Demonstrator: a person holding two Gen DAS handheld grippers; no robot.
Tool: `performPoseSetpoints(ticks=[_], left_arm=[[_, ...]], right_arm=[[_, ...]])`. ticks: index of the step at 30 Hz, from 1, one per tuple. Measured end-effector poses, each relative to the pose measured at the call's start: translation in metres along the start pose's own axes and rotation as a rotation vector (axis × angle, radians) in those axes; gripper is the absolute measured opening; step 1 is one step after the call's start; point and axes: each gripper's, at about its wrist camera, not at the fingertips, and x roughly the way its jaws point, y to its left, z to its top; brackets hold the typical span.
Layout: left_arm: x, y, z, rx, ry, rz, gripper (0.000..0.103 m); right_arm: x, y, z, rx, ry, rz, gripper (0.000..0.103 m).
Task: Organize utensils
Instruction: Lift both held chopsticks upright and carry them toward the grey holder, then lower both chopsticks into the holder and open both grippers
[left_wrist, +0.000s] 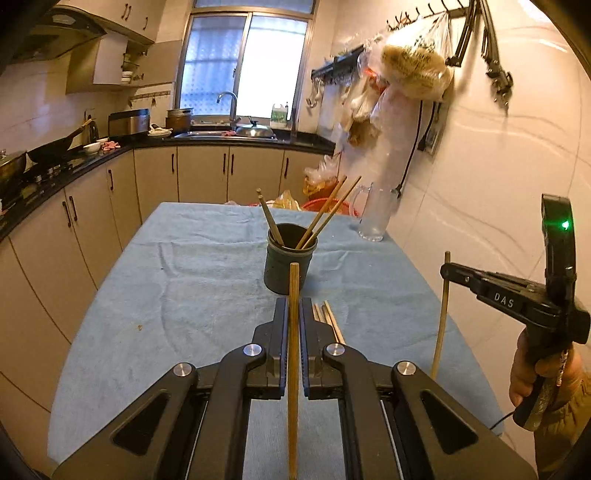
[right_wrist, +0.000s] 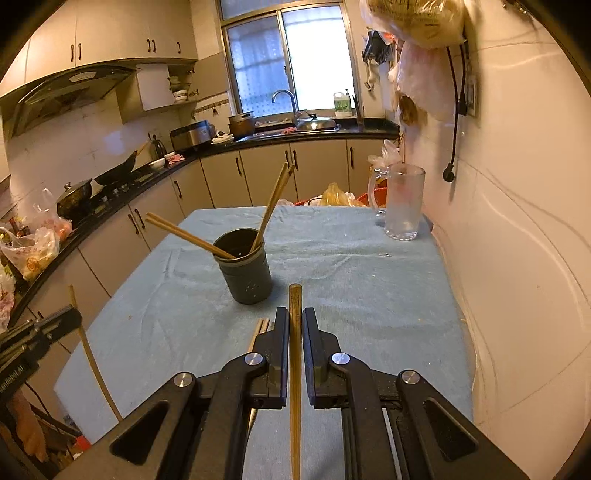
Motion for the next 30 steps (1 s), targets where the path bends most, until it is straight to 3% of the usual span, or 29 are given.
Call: performPoseSetpoints(ticks=[11, 23, 30], left_arm=[[-0.039, -0.001, -0.006, -0.005, -0.024, -0.023, 0.005], [-0.036, -0.005, 0.011, -0.017, -0.033, -0.059, 0.005], [-0.026, -0.015, 0.038, 0.010, -0.072, -0.061, 0.005]], right_arm=[[-0.028, -0.004, -0.010, 0.012, -0.022, 0.012, 0.008], [-0.022, -0.013, 0.001, 0.053, -0.050, 0.035, 0.008], [-0.011, -0.013, 0.017, 0.063, -0.065, 0.047, 0.008]])
